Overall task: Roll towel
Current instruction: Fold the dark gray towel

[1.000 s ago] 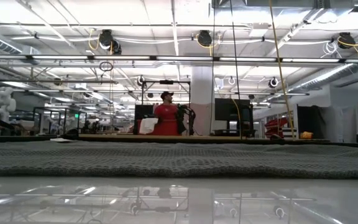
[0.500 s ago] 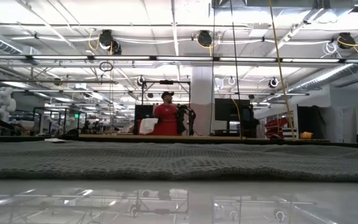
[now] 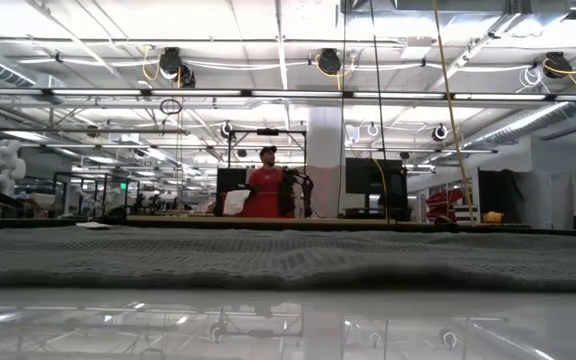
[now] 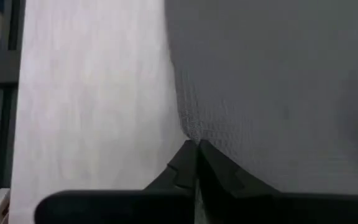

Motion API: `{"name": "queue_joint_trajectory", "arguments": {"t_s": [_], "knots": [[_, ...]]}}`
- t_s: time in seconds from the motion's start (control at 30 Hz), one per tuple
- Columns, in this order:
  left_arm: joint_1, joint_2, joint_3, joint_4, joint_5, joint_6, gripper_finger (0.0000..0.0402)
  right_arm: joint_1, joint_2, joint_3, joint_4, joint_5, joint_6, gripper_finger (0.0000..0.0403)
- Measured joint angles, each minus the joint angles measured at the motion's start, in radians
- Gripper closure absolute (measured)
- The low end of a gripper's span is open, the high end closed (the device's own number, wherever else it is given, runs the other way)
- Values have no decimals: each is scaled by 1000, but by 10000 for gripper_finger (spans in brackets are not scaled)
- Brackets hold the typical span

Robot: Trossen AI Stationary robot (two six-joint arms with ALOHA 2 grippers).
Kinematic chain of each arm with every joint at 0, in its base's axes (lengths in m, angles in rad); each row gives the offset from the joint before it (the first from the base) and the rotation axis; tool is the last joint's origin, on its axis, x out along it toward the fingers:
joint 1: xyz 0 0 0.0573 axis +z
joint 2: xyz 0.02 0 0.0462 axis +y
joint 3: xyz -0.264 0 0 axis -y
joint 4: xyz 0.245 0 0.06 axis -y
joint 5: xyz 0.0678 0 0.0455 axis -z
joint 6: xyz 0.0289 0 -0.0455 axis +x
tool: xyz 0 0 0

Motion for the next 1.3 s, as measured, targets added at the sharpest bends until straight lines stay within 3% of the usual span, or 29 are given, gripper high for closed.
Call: {"name": "queue_joint_trajectory", "arguments": {"t_s": [0.23,0.43,0.63,0.8,1.1,1.3], "knots": [[20,-15,144,-296,-150,-36,399,-1,0,205,-384,131,14,402],[87,-22,149,-495,-162,-156,399,-51,-1,265,-773,182,180,403],[241,-43,69,-500,-209,-133,400,-190,-66,202,-780,221,122,403],[370,-44,57,-500,-313,-132,400,-296,-112,172,-777,243,84,403],[543,-44,57,-501,-591,-73,400,-387,-235,171,-775,437,70,402],[718,-44,57,-501,-633,34,400,-497,-341,171,-775,495,7,402]]}}
